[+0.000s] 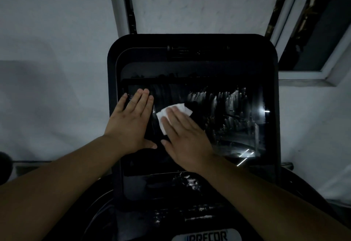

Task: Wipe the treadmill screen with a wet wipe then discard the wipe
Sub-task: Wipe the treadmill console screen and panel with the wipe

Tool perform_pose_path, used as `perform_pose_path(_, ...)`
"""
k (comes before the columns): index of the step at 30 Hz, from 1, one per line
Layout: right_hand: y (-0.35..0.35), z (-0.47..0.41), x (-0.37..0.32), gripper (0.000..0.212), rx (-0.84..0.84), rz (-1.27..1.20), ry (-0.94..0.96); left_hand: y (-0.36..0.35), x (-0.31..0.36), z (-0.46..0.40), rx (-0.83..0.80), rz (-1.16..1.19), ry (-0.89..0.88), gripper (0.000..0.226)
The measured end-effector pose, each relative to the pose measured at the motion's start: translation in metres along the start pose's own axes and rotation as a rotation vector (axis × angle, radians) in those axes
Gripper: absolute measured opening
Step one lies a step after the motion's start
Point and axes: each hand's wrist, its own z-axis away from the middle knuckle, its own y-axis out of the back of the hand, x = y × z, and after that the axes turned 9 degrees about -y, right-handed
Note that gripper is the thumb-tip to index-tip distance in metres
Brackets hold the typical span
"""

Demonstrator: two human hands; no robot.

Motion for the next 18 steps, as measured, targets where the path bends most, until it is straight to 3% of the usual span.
perform_pose_path(2,0.005,-0.008,0.014,0.066,0.000,0.012,-0.041,0.000,0.000,0.000,-0.004,0.006,0.003,0.143)
perform_pose_path(6,0.013,-0.023,0.054,0.065,0.034,-0.001,-0.338,0.001,0.001,0.000,-0.004,0.006,0.005,0.143)
perform_pose_path(8,0.014,-0.029,0.046,0.067,0.050,-0.028,-0.401,0.000,0.001,0.001,0.006,0.008,0.003,0.143)
perform_pose_path(13,0.008,-0.047,-0.021,0.067,0.076,-0.131,-0.176,0.000,0.000,0.001,0.001,0.019,0.004,0.141)
perform_pose_path(15,0.009,-0.046,-0.011,0.067,0.052,-0.093,-0.140,0.000,0.000,0.000,-0.004,0.013,0.000,0.141)
perform_pose_path(18,0.012,-0.031,0.048,0.063,0.087,-0.008,-0.260,0.000,0.000,0.001,-0.001,-0.003,-0.002,0.142)
